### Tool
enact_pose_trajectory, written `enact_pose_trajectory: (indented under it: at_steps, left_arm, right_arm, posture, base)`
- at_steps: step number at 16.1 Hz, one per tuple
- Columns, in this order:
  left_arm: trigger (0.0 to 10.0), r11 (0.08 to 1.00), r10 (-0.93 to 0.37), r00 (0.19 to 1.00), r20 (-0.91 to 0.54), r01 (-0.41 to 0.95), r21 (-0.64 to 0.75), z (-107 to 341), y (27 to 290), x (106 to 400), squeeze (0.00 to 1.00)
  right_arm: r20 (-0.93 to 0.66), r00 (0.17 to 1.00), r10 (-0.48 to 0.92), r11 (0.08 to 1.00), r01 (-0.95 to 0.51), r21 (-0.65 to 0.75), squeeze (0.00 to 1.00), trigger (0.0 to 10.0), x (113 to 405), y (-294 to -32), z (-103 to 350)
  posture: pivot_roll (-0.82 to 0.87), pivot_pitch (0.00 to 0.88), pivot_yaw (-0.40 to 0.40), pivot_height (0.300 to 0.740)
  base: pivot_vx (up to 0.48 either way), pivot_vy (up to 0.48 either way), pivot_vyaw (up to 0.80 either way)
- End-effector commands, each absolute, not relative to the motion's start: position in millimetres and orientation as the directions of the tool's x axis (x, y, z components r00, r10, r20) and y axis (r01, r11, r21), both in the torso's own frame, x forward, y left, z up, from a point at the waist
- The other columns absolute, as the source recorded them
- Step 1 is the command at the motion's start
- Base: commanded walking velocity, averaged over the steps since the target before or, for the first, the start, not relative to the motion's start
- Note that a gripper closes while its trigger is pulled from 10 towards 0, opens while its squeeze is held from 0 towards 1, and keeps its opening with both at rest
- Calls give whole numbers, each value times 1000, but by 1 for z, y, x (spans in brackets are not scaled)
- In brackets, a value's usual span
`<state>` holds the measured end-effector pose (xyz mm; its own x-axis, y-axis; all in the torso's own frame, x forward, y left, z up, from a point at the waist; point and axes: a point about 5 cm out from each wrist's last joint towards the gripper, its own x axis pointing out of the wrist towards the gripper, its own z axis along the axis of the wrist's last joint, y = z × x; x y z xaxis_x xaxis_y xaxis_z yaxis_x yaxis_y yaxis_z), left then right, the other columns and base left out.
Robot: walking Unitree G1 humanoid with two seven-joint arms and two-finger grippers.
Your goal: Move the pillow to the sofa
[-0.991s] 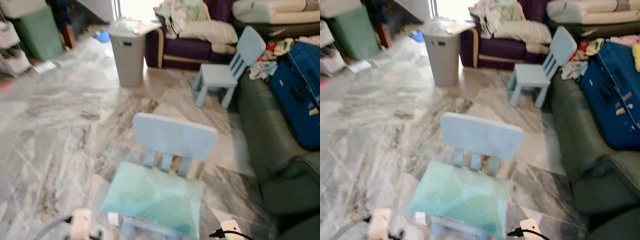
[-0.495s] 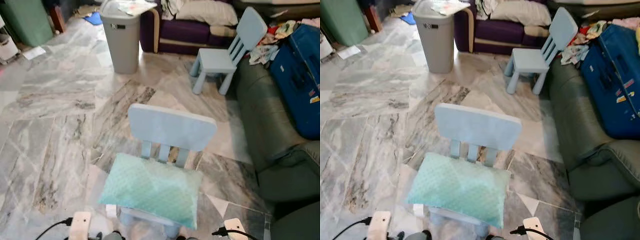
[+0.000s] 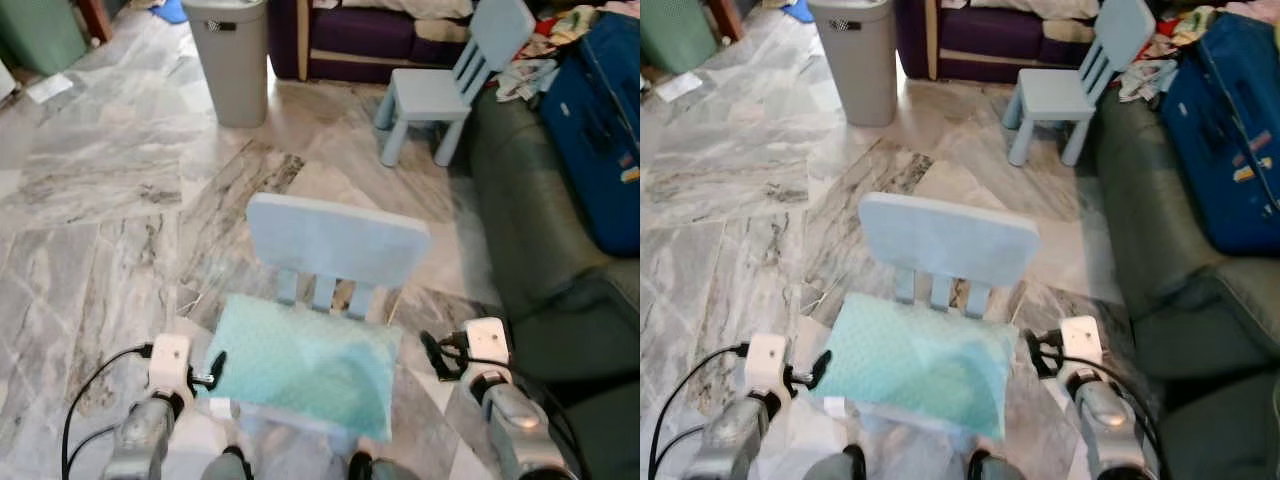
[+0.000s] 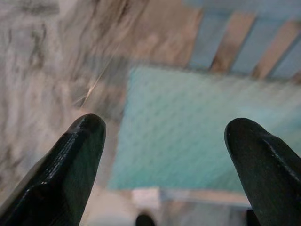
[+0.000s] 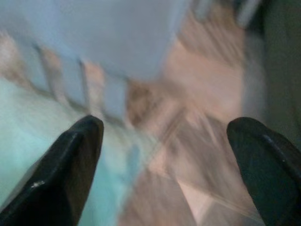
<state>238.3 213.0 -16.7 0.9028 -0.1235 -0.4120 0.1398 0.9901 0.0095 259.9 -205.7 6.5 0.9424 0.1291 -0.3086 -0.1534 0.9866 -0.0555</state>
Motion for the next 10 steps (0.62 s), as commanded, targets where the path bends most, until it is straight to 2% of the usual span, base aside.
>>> enact_pose_trajectory:
  at_steps: [1,2,4,8,10]
  left_arm:
    - [10000,984,-167,899,-404,179,-8,-16,207,231,0]
    - [10000,977,-203,904,-376,215,-10,-7,199,221,0]
    - [10000,977,-207,911,-357,211,-27,6,196,207,0]
    - [10000,974,-226,928,-298,224,-42,39,196,181,0]
    - [10000,975,-222,921,-319,220,-44,49,198,174,0]
  right_arm:
    - [-335,930,154,986,-164,-3,0,10000,246,-201,0]
    - [-271,940,207,978,-208,24,0,10000,244,-187,20]
    - [-227,941,252,967,-251,36,0,10000,235,-177,41]
    - [-237,933,270,962,-269,37,0,10000,214,-184,62]
    - [-294,919,261,965,-260,42,0,10000,200,-188,66]
  posture:
    - [54,264,-47,740]
    - [49,279,-47,740]
    - [46,292,-49,740]
    - [46,341,-55,740]
    - [46,358,-56,740]
  base:
    - [0,0,0]
    - [0,0,0]
    - [0,0,0]
    - [0,0,0]
    - [0,0,0]
